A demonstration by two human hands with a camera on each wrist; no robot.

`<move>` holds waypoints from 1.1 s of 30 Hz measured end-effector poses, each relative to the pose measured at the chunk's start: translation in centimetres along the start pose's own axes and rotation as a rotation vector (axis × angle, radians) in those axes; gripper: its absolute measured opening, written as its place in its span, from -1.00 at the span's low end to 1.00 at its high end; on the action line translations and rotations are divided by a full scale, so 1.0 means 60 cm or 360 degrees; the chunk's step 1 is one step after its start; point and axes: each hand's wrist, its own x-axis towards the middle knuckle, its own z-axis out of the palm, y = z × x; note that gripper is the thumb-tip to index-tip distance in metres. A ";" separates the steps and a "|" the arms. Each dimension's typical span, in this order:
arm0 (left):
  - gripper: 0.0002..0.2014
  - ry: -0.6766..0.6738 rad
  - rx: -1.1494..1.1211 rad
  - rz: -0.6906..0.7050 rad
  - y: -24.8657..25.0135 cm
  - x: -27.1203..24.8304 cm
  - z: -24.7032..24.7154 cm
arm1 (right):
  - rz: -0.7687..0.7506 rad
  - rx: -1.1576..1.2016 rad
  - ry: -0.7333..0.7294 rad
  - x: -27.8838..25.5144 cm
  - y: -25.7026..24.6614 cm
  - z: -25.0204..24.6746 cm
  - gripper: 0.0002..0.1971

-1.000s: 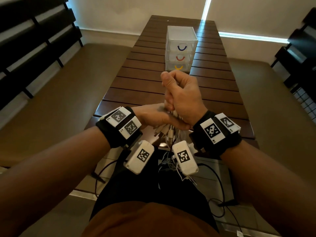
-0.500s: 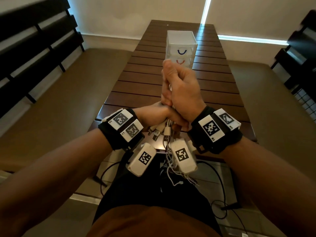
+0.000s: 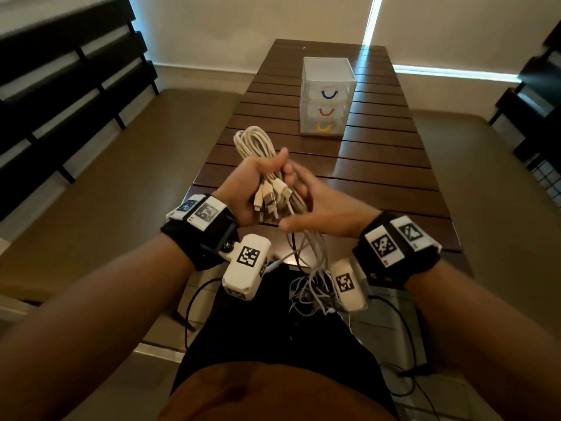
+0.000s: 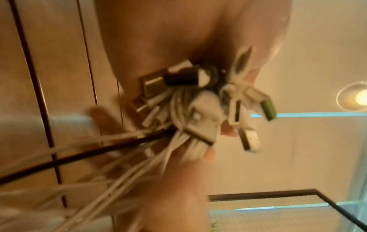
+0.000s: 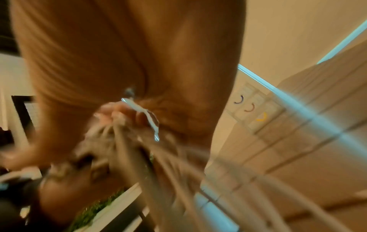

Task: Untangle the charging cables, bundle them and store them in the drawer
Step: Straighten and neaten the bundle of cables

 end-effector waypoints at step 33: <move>-0.58 0.0380 -0.0376 0.0144 -0.004 0.004 -0.020 | 0.0222 -0.0884 0.0691 0.028 0.045 0.103 -0.81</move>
